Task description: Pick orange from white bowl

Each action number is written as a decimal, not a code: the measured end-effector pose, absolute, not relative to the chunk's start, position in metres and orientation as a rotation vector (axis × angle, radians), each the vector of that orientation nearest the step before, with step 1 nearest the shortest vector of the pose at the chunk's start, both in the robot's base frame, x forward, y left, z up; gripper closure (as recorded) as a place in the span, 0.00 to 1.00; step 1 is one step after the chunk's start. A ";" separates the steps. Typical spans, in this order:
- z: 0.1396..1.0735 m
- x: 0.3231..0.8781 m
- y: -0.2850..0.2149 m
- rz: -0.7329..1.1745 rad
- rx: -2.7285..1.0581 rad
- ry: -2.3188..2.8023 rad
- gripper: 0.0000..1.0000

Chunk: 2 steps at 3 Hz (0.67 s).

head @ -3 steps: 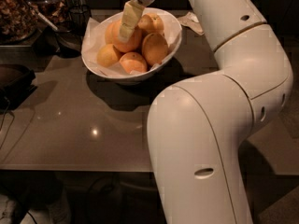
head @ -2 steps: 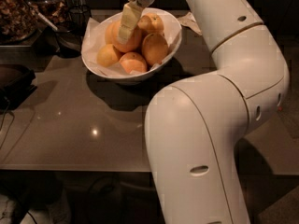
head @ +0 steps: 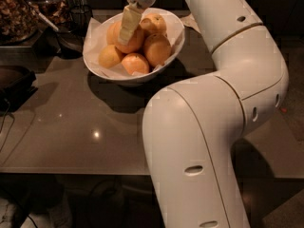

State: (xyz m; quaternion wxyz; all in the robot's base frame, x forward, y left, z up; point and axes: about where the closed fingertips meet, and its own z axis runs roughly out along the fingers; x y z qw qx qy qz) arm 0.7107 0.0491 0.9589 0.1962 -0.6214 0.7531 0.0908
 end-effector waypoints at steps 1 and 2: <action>0.957 0.711 0.050 0.260 -1.746 2.112 0.27; 0.947 0.710 0.042 0.273 -1.737 2.150 0.27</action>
Offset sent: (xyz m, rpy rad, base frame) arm -0.0334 -0.0410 -0.0210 -0.0976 0.1785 -0.0077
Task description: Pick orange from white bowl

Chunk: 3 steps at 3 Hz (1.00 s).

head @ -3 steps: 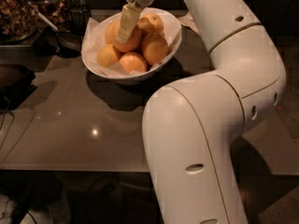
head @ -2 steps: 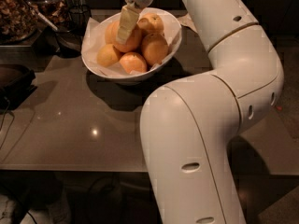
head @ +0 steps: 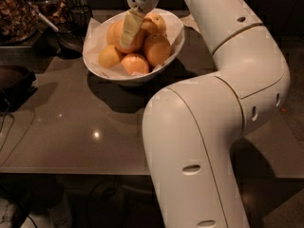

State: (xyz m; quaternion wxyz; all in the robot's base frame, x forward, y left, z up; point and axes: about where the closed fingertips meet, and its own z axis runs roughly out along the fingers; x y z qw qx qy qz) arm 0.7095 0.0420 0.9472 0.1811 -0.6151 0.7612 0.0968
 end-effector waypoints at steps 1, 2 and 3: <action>0.943 0.709 0.038 0.282 -1.729 2.170 0.28; 0.943 0.709 0.038 0.282 -1.729 2.170 0.47; 0.943 0.709 0.038 0.282 -1.729 2.170 0.70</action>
Offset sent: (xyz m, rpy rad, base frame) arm -0.0329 -0.0369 -0.0239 -0.0868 0.1592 -0.0032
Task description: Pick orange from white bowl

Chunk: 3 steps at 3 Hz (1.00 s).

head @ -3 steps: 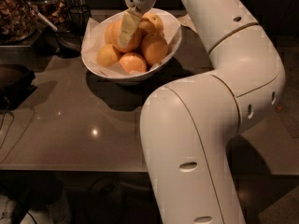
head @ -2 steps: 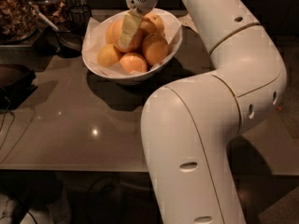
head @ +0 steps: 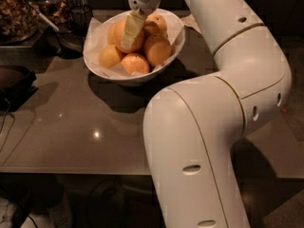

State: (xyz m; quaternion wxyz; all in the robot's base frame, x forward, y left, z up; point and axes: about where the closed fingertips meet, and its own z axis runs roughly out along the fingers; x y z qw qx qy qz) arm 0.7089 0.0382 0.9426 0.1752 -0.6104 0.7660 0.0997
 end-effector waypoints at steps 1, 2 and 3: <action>0.943 0.710 0.038 0.282 -1.729 2.170 0.93; 0.944 0.719 0.045 0.271 -1.703 2.141 1.00; 0.970 0.714 0.054 0.255 -1.695 2.059 1.00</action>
Offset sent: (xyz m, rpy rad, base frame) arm -0.0007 0.0005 0.0028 0.0024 -0.0103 0.0052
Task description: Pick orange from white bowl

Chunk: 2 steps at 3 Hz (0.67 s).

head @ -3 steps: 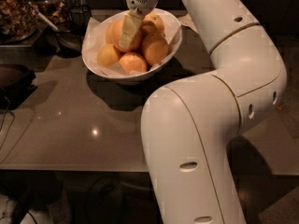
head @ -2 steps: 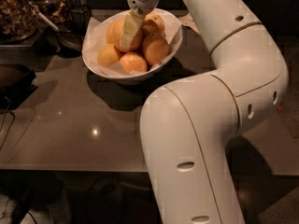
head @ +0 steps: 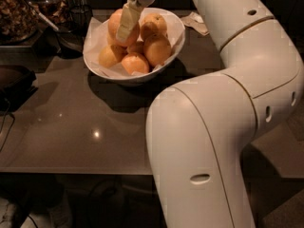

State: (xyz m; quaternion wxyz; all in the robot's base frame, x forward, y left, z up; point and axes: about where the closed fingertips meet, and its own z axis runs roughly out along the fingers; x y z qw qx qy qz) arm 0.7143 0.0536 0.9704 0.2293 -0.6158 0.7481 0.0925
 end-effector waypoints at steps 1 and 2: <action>1.001 0.700 0.063 0.234 -1.711 1.951 1.00; 1.001 0.700 0.064 0.234 -1.711 1.950 1.00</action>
Offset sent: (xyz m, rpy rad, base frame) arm -0.0374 0.0069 0.0398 0.0337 -0.1068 0.0710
